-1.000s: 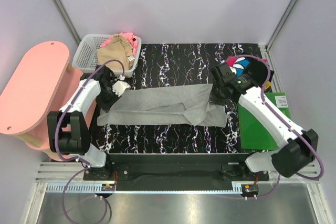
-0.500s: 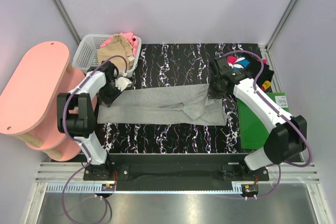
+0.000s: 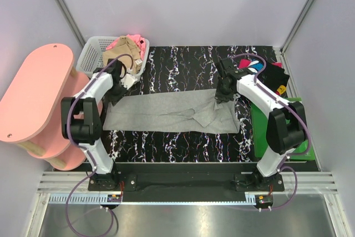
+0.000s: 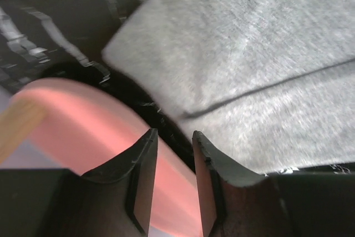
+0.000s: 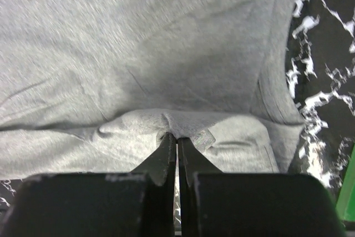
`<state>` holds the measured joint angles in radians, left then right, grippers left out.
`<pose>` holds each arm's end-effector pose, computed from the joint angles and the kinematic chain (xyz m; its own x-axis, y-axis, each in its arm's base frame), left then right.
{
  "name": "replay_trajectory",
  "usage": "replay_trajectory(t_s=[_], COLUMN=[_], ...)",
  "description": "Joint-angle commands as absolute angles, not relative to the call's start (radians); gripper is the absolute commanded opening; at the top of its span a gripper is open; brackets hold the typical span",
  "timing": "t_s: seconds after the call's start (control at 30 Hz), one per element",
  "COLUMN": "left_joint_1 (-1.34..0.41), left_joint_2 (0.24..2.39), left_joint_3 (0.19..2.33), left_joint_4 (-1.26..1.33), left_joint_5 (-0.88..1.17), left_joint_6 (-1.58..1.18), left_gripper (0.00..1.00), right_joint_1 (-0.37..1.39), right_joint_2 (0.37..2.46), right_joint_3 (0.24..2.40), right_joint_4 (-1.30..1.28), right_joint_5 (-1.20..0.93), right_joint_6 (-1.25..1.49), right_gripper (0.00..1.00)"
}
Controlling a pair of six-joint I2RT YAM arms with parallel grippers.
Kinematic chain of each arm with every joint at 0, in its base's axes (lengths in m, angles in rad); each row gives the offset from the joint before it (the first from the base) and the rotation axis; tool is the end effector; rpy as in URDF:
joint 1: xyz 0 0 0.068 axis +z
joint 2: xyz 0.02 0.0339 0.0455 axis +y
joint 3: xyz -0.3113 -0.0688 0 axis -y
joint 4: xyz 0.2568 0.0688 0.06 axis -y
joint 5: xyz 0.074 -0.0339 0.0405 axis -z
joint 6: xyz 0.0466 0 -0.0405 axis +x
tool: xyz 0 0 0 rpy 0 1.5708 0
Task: Fold and stack the t-shirts
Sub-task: Fold the other side of the tshirt into a rectangle
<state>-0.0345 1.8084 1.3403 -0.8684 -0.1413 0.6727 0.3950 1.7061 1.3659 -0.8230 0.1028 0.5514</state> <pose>0.3774 -0.0065 0.2369 -0.7594 0.6435 -0.0962 0.6069 0.7539 0.2518 0.3450 0.1387 0.2823 -0.9027 0.1883 -0.3870 0.1499 0.9805 0.1274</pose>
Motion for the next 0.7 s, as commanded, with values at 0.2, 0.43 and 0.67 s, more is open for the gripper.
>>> replay_trajectory(t_s=[0.2,0.43,0.67], left_joint_1=[-0.285,-0.287,-0.287], left_joint_2=[1.577,1.597,1.571], left_joint_3=[1.149,1.049,0.979], left_joint_4=[-0.856,-0.816,-0.778], left_joint_5=[-0.147,-0.126,-0.143], left_joint_6=[0.583,0.574,0.581], left_gripper=[0.35,0.29,0.29], right_joint_1=[0.333,0.293,0.288], right_joint_2=[1.945,2.157,2.097], right_joint_3=[1.577,1.779,1.774], right_joint_4=[-0.765,-0.862,-0.905], right_joint_5=[0.094,0.136,0.204], right_joint_6=[0.505,0.486,0.497], right_gripper=[0.0,0.39,0.67])
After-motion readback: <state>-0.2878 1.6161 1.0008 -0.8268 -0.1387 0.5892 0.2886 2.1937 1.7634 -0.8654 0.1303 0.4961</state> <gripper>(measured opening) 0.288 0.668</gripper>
